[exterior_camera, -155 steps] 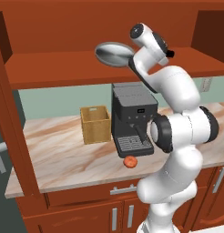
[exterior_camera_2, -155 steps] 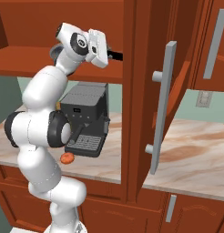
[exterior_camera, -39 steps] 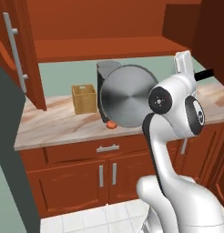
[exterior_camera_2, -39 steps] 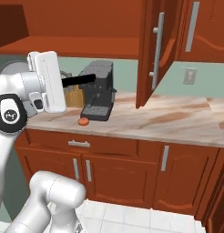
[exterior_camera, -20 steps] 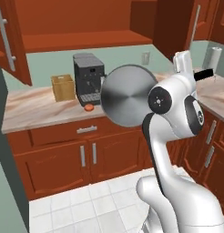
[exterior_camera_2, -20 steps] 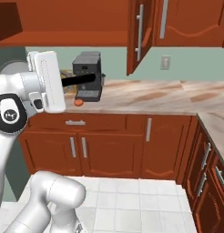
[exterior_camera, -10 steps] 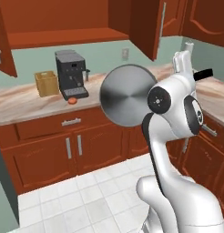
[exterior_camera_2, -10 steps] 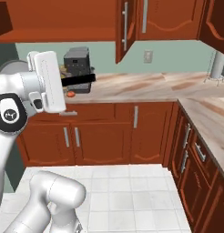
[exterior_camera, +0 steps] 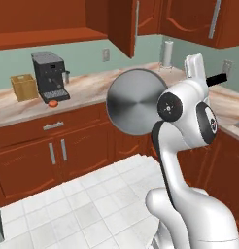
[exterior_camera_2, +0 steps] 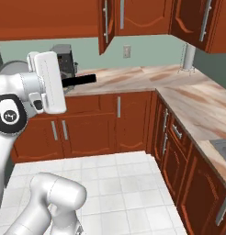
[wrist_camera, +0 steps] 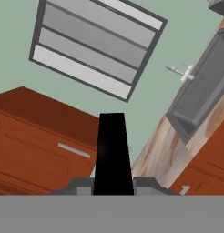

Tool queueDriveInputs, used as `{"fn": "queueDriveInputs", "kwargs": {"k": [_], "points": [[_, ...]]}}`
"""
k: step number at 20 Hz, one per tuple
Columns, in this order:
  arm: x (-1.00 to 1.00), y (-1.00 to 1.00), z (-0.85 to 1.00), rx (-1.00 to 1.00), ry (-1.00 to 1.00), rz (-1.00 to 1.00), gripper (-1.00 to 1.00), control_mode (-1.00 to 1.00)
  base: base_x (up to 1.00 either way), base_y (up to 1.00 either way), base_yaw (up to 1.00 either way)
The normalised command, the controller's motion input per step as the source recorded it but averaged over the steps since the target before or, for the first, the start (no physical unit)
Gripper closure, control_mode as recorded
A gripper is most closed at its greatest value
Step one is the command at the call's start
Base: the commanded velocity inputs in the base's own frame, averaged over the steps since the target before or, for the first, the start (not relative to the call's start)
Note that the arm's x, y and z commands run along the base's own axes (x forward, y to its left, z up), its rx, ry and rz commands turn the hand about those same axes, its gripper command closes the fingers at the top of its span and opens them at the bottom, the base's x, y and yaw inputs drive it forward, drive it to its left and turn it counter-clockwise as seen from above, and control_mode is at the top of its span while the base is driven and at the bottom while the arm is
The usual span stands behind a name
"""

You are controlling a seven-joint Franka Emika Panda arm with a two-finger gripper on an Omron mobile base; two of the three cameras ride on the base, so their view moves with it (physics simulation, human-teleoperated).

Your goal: Pick the pan from the cabinet and place it on the stove. Then turn on the stove burner for the pan.

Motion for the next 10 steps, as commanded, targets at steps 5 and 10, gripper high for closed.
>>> {"fn": "queueDriveInputs", "kwargs": {"k": [5,10], "points": [[0.0,0.0,0.0,0.0,0.0,0.0,1.0,1.0,-0.5,-0.03,-0.29],[0.0,0.0,0.0,0.0,0.0,0.0,1.0,1.0,-0.44,0.0,-0.29]]}}
